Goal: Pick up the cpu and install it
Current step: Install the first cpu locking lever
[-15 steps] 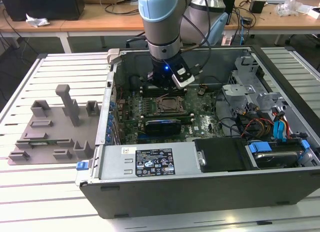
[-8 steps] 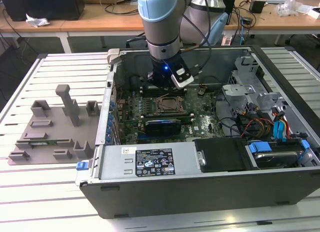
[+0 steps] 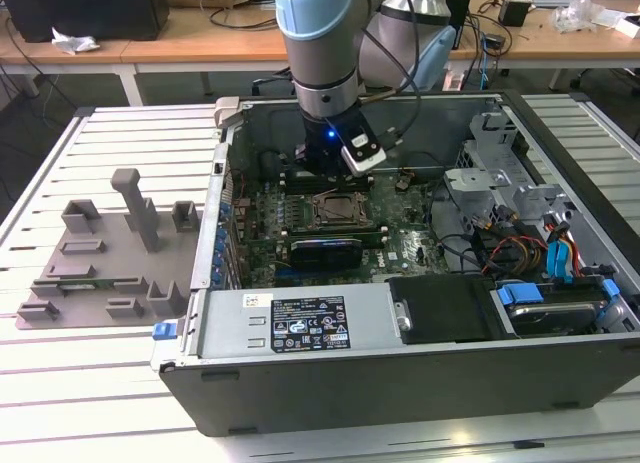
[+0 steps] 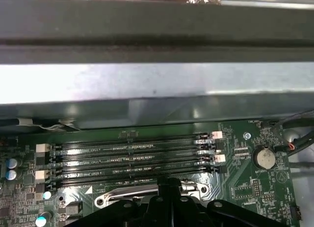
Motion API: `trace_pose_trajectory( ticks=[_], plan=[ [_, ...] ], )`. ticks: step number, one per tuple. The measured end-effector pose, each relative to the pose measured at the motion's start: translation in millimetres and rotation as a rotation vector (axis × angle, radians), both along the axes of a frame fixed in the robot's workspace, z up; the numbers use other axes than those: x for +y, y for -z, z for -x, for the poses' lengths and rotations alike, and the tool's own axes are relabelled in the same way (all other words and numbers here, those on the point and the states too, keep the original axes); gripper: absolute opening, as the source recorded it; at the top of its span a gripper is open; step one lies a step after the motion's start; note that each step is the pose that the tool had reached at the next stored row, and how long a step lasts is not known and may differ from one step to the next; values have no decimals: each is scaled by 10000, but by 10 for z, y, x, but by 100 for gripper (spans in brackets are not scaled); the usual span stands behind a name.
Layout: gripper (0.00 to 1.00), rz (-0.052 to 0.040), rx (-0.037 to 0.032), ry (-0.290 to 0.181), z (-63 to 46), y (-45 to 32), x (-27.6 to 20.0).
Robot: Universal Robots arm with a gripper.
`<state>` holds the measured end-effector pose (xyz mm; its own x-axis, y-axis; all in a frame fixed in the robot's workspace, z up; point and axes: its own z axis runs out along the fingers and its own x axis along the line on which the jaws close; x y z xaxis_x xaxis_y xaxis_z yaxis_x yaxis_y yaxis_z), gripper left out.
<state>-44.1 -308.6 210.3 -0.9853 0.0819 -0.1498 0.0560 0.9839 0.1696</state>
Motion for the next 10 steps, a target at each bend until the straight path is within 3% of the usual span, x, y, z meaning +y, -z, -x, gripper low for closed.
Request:
trace_pose_trajectory(
  ticks=[3, 10],
  plan=[
    [11, 32, -2, 34, 0, 11, 75],
    [11, 53, 1, 498, 0, 32, 91]
  ],
)
